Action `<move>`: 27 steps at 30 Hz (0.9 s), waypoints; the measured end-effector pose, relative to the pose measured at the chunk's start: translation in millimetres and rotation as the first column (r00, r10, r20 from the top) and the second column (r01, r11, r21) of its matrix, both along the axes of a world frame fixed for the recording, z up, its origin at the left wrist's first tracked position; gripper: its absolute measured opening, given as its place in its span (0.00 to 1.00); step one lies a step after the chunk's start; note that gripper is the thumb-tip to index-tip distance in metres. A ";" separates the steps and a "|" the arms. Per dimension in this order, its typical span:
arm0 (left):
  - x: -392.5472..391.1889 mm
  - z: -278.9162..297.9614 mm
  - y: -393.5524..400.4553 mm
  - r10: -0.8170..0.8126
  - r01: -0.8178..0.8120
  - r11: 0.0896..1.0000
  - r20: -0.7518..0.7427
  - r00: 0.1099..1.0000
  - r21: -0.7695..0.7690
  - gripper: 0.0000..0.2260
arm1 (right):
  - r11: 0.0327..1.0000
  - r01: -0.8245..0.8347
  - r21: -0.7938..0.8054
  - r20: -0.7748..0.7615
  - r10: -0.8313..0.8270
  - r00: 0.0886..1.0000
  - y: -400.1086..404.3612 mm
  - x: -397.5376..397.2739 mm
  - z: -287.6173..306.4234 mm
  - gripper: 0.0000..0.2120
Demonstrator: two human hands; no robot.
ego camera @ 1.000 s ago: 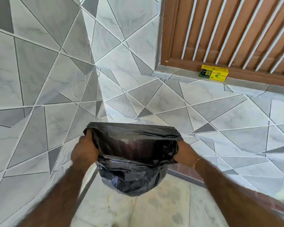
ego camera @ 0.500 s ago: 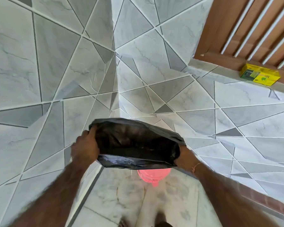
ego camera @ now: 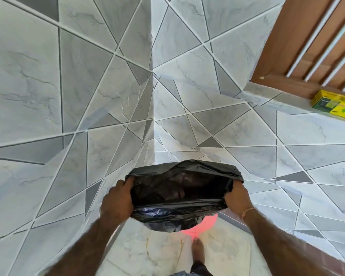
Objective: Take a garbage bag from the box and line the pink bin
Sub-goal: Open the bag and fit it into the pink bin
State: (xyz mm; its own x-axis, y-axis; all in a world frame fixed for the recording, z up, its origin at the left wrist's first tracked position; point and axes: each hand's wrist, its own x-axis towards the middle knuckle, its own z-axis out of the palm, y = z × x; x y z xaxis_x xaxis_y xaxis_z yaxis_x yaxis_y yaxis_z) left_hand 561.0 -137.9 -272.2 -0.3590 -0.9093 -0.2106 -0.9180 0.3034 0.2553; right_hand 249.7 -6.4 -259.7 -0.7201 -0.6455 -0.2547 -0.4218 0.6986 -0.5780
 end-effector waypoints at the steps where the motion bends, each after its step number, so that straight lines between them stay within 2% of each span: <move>1: 1.0 -0.5 -4.9 0.013 -0.013 1.000 0.005 1.000 -0.002 0.32 | 1.000 -0.019 0.005 0.006 0.019 1.000 -4.8 -0.4 -1.6 0.21; 5: 5.6 -0.7 -16.1 0.064 -0.064 0.998 0.047 0.997 0.008 0.35 | 0.995 -0.100 0.018 0.067 0.098 0.993 -20.4 -0.3 -8.7 0.21; 10: 10.3 -7.8 -10.3 0.097 -0.102 0.993 0.095 0.991 0.052 0.33 | 0.973 -0.204 0.106 0.146 0.188 0.971 -24.1 -4.0 -25.3 0.18; 14: -0.7 -25.6 1.9 0.091 -0.109 0.986 0.141 0.986 0.123 0.33 | 0.967 -0.236 0.091 0.205 0.214 0.955 -20.2 -15.4 -42.2 0.16; 19: -12.0 -51.3 10.8 0.023 -0.066 0.981 0.226 0.974 0.184 0.33 | 0.969 -0.213 0.123 0.246 0.178 0.953 -18.8 -31.2 -63.5 0.19; 22: -21.4 -59.4 10.8 0.026 -0.079 0.972 0.230 0.973 0.222 0.34 | 0.966 -0.215 0.146 0.248 0.175 0.953 -17.3 -41.2 -86.3 0.22; 27: -49.7 -82.5 2.1 -0.025 -0.030 0.969 0.218 0.976 0.246 0.33 | 0.981 -0.108 0.159 0.258 0.064 0.964 -24.1 -60.3 -98.6 0.25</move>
